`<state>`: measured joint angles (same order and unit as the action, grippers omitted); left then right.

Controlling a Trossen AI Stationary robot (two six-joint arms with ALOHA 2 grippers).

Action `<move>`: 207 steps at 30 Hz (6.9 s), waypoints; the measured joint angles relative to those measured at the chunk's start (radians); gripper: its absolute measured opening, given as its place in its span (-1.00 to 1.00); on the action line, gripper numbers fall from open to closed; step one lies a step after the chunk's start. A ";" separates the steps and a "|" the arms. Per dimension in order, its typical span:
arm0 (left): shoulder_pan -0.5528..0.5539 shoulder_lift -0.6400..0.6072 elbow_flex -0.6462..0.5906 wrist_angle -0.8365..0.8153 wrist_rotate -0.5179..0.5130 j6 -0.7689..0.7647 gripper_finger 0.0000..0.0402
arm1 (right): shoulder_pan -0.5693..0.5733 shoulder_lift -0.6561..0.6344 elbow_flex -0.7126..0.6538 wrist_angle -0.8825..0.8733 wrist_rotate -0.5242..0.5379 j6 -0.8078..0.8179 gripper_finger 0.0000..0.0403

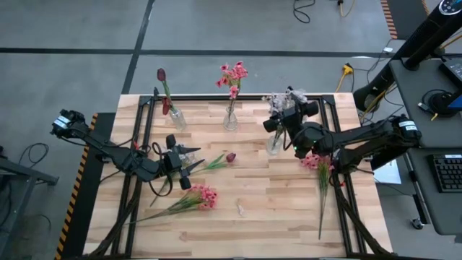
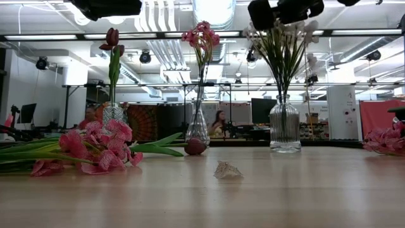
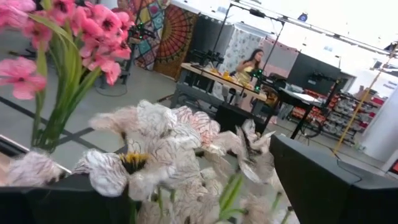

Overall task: Sort flowers into vase by color
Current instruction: Put the right white flowers into the right transparent vase

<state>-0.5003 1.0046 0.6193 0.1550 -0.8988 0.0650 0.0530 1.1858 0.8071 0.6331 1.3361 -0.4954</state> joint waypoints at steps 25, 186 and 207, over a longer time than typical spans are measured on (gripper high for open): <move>0.000 0.000 0.000 0.000 0.000 0.000 -0.13 | 0.061 0.002 0.002 -0.218 0.002 0.242 0.69; 0.493 1.302 0.663 0.951 0.443 -0.023 -0.98 | 0.277 0.002 0.096 -0.527 -0.159 0.549 0.81; 0.492 1.302 0.663 0.948 0.436 -0.029 -0.97 | 0.276 0.002 0.317 -0.776 -0.164 0.547 0.81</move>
<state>-0.0078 2.3070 1.2827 1.1030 -0.4624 0.0357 0.3294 1.1877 1.1238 -0.1432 1.1723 0.0520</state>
